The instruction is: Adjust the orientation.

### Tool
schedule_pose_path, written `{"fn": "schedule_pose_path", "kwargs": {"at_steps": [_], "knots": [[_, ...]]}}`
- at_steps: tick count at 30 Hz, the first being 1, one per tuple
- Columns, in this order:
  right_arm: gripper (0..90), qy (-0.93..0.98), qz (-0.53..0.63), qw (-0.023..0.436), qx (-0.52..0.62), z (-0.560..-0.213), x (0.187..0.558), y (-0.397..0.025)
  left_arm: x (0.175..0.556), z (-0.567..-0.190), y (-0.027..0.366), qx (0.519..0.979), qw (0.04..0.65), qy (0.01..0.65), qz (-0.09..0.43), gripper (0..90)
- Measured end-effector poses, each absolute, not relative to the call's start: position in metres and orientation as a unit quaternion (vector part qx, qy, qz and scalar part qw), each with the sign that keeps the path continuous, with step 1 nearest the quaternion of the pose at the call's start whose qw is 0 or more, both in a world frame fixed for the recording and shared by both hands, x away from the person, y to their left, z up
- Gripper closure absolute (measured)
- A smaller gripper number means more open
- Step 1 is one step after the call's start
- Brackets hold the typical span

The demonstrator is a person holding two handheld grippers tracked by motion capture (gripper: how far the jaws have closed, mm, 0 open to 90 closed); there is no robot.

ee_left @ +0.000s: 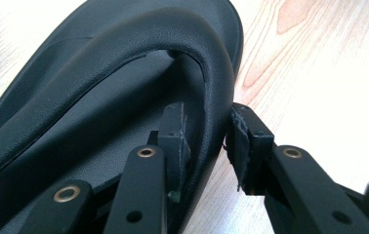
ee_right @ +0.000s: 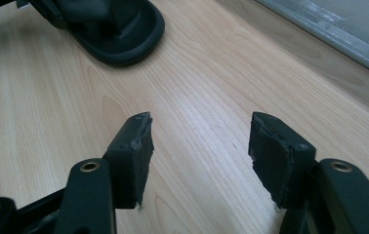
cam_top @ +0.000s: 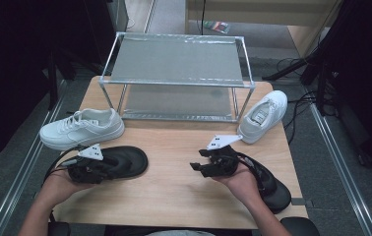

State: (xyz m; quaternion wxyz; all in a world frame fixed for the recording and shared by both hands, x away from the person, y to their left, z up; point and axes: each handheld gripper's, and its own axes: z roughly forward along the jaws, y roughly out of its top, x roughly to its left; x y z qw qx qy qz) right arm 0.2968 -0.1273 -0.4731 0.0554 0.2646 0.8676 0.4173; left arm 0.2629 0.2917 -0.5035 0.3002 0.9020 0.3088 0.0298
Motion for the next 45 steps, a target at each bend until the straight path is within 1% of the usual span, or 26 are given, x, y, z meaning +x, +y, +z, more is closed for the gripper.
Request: {"fn": "schedule_pose_path", "kwargs": {"at_steps": [3,7,9,14,16,24,31,38,45], "knots": [[43.0,0.867,0.418,0.052,0.265,-0.473,0.297,-0.127,0.263,-0.503,0.291,0.903,0.298,0.309,0.026,71.7],[42.5,0.871,0.415,0.040,0.260,-0.474,0.297,-0.126,0.262,-0.501,0.284,0.905,0.289,0.313,0.016,79.7],[42.5,0.872,0.413,0.040,0.260,-0.474,0.296,-0.126,0.262,-0.499,0.283,0.903,0.284,0.321,0.012,81.4],[42.5,0.871,0.414,0.039,0.262,-0.474,0.297,-0.126,0.263,-0.497,0.283,0.902,0.280,0.329,0.009,81.8],[42.5,0.871,0.414,0.039,0.262,-0.474,0.297,-0.126,0.263,-0.496,0.282,0.901,0.281,0.331,-0.002,81.9],[42.6,0.867,0.419,0.039,0.267,-0.474,0.297,-0.127,0.263,-0.482,0.270,0.898,0.284,0.336,-0.015,81.9],[43.8,0.860,0.426,0.027,0.279,-0.474,0.296,-0.130,0.269,-0.470,0.254,0.890,0.295,0.348,-0.011,81.7],[42.8,0.856,0.426,0.029,0.290,-0.474,0.294,-0.133,0.280,-0.464,0.228,0.888,0.299,0.349,-0.020,81.7],[43.2,0.851,0.428,0.040,0.301,-0.473,0.290,-0.135,0.291,-0.461,0.212,0.888,0.297,0.350,-0.026,81.7]]}}
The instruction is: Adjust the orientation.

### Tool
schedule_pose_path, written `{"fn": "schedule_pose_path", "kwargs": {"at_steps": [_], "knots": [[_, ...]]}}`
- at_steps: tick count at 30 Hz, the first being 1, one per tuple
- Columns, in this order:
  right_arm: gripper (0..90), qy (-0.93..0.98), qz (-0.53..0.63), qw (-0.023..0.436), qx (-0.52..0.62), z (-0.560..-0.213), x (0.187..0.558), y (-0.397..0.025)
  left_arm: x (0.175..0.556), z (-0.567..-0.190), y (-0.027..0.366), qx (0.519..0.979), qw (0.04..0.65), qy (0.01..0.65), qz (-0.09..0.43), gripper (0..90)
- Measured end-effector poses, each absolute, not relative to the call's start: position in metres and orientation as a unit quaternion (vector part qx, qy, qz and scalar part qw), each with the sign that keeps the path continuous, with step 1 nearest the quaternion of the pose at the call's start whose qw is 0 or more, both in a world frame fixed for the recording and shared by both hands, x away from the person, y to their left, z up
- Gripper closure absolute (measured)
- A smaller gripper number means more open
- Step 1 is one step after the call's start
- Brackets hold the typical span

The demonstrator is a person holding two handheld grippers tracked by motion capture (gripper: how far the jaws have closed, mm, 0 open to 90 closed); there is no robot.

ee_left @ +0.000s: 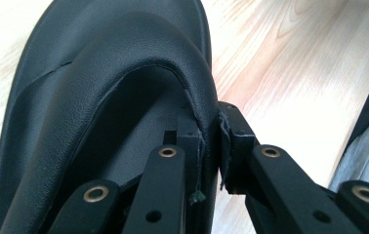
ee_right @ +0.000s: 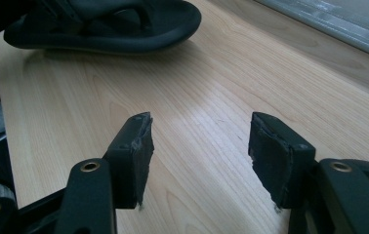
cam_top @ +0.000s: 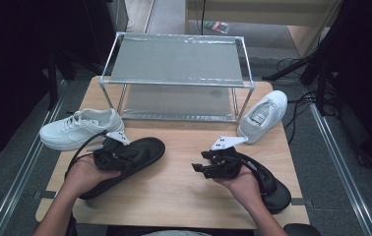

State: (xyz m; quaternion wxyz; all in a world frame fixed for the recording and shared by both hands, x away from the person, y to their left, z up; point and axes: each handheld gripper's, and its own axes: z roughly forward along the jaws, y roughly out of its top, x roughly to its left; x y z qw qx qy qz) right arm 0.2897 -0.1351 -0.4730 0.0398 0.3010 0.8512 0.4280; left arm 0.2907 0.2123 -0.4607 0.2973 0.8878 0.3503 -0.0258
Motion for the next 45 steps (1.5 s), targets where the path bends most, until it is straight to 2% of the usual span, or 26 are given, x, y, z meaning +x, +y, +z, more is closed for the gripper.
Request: {"fn": "schedule_pose_path", "kwargs": {"at_steps": [12,21,26,31,42,45], "knots": [[43.1,0.857,0.413,0.043,0.305,-0.477,0.284,-0.131,0.313,-0.458,0.162,0.895,0.283,0.343,-0.035,81.7],[43.4,0.851,0.417,0.054,0.316,-0.462,0.291,-0.134,0.329,-0.457,0.129,0.894,0.283,0.344,-0.046,81.7],[48.1,0.850,0.412,0.044,0.327,-0.464,0.301,-0.134,0.334,-0.468,0.106,0.903,0.269,0.333,-0.038,81.6],[48.5,0.856,0.400,0.057,0.323,-0.467,0.300,-0.137,0.336,-0.477,0.098,0.900,0.281,0.330,-0.045,81.6],[48.4,0.851,0.400,0.038,0.339,-0.482,0.297,-0.137,0.340,-0.496,0.094,0.900,0.285,0.325,-0.063,81.8],[48.4,0.851,0.400,0.038,0.340,-0.482,0.297,-0.137,0.341,-0.497,0.096,0.900,0.285,0.322,-0.066,77.1]]}}
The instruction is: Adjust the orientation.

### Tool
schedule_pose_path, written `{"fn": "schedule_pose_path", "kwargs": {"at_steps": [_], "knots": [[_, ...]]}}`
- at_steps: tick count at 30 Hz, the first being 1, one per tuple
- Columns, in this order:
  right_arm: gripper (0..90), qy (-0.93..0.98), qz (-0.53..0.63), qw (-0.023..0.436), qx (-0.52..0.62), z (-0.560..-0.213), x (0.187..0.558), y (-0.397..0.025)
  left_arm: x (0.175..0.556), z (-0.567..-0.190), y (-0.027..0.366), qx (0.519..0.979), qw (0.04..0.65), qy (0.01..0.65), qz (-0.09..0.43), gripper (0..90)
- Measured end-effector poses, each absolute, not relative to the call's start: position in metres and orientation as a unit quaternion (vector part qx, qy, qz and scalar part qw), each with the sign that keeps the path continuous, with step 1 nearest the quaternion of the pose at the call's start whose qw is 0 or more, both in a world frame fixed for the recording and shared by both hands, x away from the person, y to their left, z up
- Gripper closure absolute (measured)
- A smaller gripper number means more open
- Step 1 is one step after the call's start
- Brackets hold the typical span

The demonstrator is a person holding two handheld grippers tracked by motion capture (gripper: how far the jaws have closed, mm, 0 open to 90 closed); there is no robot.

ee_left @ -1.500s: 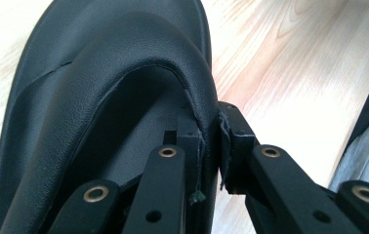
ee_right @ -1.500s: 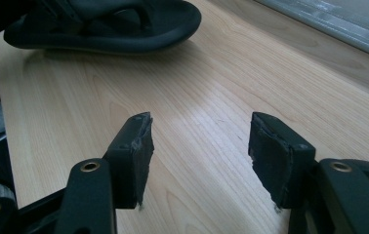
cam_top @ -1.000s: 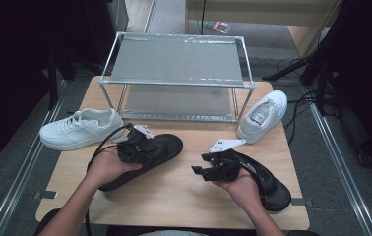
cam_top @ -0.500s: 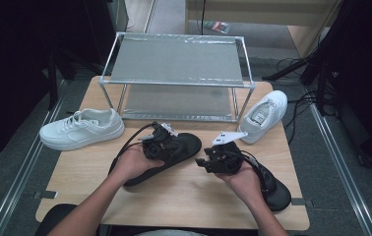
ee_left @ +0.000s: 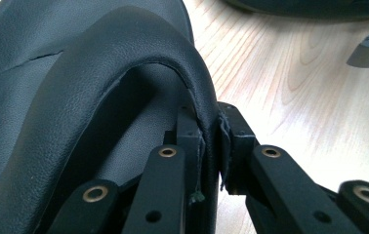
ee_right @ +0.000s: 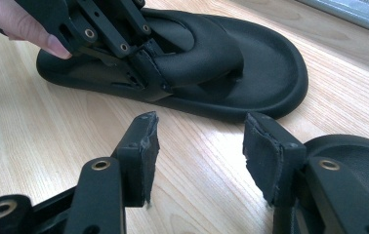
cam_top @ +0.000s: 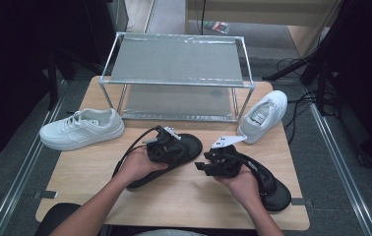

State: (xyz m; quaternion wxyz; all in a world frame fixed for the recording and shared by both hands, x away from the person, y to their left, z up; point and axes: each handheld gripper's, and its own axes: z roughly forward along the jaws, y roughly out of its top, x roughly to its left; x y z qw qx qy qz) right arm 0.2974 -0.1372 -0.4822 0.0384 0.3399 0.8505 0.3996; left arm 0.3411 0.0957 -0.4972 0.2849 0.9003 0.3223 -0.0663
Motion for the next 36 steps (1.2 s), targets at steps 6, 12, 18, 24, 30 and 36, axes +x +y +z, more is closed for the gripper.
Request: {"fn": "schedule_pose_path", "kwargs": {"at_steps": [6,12,18,24,30,36], "knots": [[48.5,0.851,0.399,0.039,0.340,-0.483,0.297,-0.139,0.341,-0.490,0.106,0.892,0.301,0.330,-0.072,62.0],[48.5,0.851,0.400,0.040,0.338,-0.483,0.298,-0.137,0.335,-0.473,0.133,0.885,0.326,0.329,-0.049,57.4],[48.8,0.854,0.398,0.036,0.333,-0.484,0.301,-0.131,0.332,-0.469,0.154,0.877,0.339,0.338,-0.044,56.4],[48.9,0.856,0.398,0.031,0.327,-0.486,0.305,-0.125,0.327,-0.465,0.177,0.876,0.344,0.338,-0.021,62.2],[49.4,0.860,0.399,0.026,0.318,-0.486,0.309,-0.116,0.323,-0.464,0.200,0.869,0.353,0.346,-0.008,74.2],[51.2,0.862,0.400,0.024,0.312,-0.489,0.312,-0.109,0.322,-0.468,0.214,0.868,0.344,0.358,-0.006,88.1]]}}
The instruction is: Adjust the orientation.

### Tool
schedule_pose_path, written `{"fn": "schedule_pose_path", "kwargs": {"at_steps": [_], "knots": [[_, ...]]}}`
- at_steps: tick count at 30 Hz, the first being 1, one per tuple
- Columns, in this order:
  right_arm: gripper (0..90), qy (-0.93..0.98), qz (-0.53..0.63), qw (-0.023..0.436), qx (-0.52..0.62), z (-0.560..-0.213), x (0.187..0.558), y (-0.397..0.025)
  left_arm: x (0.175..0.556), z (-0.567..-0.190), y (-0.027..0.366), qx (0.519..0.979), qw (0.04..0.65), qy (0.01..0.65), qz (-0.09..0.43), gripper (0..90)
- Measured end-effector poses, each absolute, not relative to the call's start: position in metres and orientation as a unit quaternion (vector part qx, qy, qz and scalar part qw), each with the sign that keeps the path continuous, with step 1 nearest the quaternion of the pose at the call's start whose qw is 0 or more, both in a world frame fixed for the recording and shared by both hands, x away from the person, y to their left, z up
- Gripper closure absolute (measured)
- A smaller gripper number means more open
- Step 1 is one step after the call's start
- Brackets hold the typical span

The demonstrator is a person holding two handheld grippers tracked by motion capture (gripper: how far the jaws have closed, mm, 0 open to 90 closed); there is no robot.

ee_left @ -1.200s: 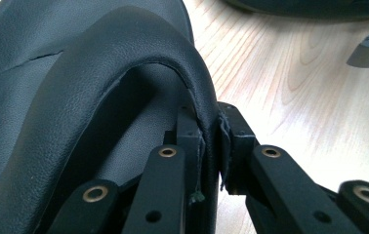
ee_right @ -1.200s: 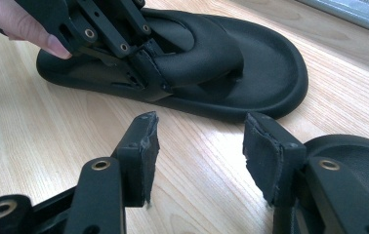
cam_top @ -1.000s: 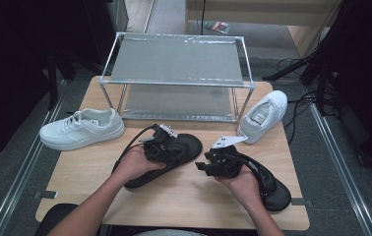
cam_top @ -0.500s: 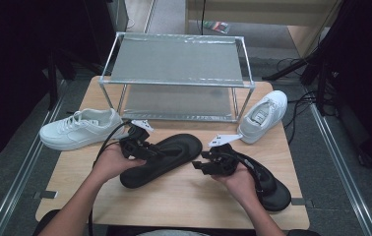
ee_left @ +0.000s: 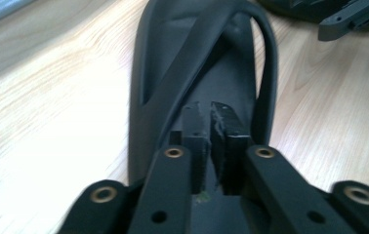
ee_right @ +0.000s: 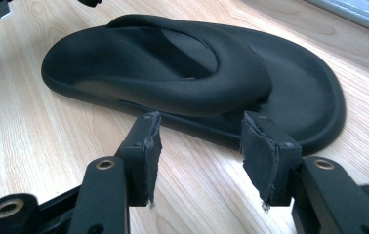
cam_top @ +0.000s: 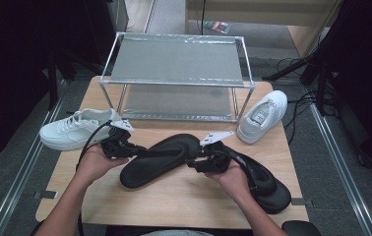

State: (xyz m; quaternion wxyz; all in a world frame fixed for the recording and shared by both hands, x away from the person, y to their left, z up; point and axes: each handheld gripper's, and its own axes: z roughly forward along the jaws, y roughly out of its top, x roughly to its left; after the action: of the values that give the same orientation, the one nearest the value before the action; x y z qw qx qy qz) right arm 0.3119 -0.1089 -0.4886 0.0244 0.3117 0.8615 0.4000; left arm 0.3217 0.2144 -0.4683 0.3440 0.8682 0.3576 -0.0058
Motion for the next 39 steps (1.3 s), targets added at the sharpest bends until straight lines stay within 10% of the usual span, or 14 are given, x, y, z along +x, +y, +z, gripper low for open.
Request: {"fn": "schedule_pose_path", "kwargs": {"at_steps": [9,39], "knots": [[83.0,0.868,0.390,0.001,0.307,-0.491,0.315,-0.094,0.319,-0.480,0.233,0.862,0.338,0.377,0.013,90.0],[88.6,0.872,0.372,-0.019,0.319,-0.496,0.330,-0.085,0.319,-0.501,0.230,0.855,0.331,0.399,-0.007,90.0]]}}
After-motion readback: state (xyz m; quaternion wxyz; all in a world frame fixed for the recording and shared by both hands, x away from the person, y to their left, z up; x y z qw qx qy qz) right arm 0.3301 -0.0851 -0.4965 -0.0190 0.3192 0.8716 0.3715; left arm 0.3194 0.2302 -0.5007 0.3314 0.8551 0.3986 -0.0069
